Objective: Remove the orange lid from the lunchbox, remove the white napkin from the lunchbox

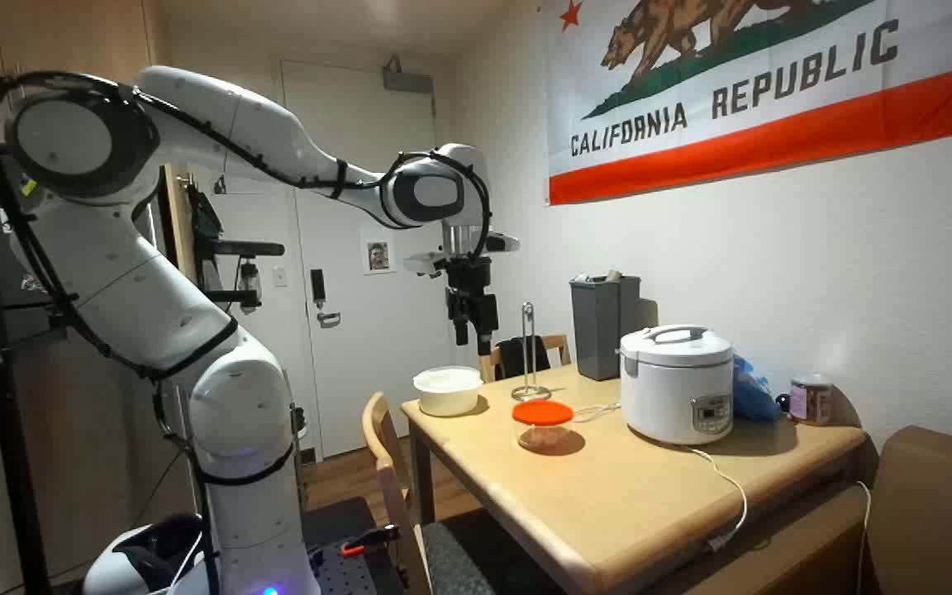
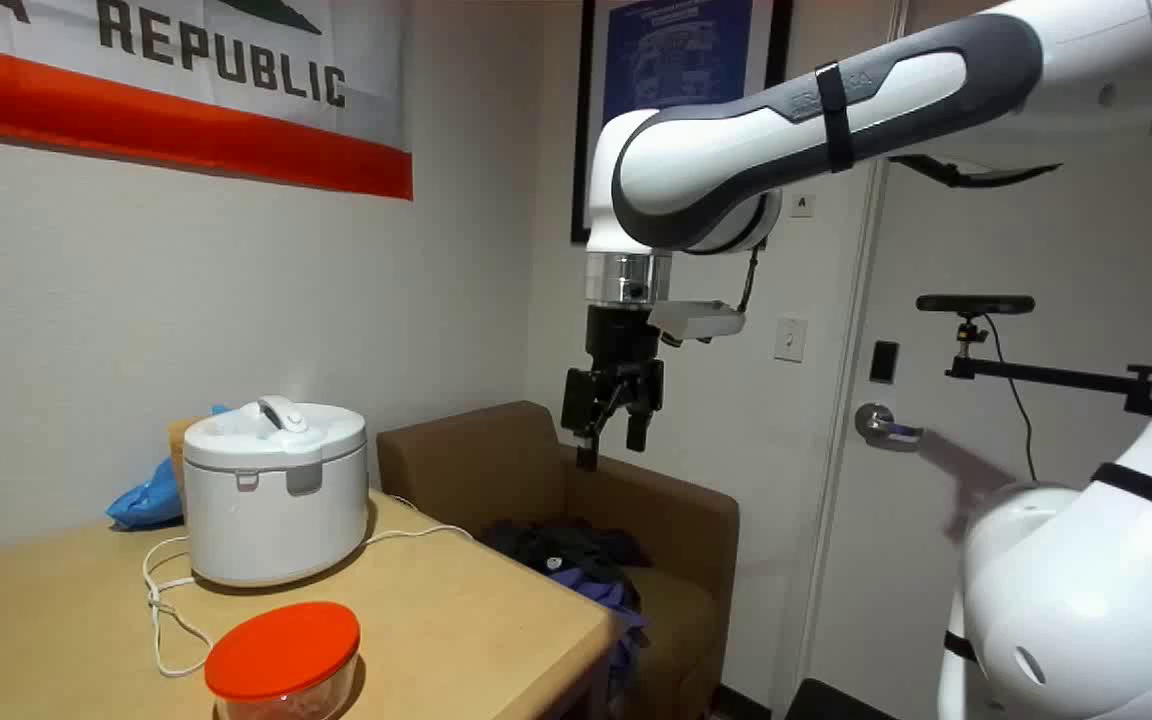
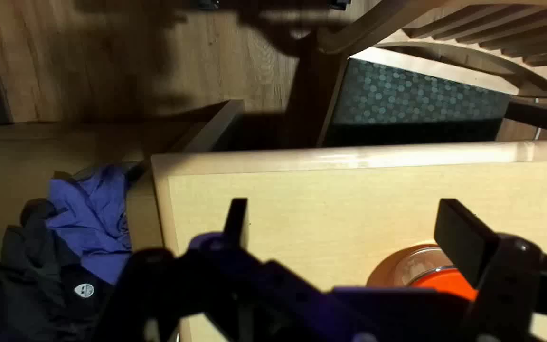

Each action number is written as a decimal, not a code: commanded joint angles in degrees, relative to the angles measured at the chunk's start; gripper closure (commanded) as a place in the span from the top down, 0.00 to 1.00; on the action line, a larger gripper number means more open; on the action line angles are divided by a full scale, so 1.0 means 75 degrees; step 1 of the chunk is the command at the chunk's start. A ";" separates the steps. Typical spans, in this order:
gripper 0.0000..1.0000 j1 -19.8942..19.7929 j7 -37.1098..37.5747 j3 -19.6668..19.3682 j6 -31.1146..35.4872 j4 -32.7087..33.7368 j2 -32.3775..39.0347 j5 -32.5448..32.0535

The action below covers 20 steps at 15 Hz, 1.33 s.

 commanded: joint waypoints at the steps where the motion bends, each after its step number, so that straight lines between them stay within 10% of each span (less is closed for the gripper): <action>1: 1.00 -0.0021 -0.0011 0.0016 -0.0019 0.0016 0.0003 0.0009; 20: 1.00 0.0060 -0.0007 0.0195 -0.0137 0.0258 0.0180 -0.0106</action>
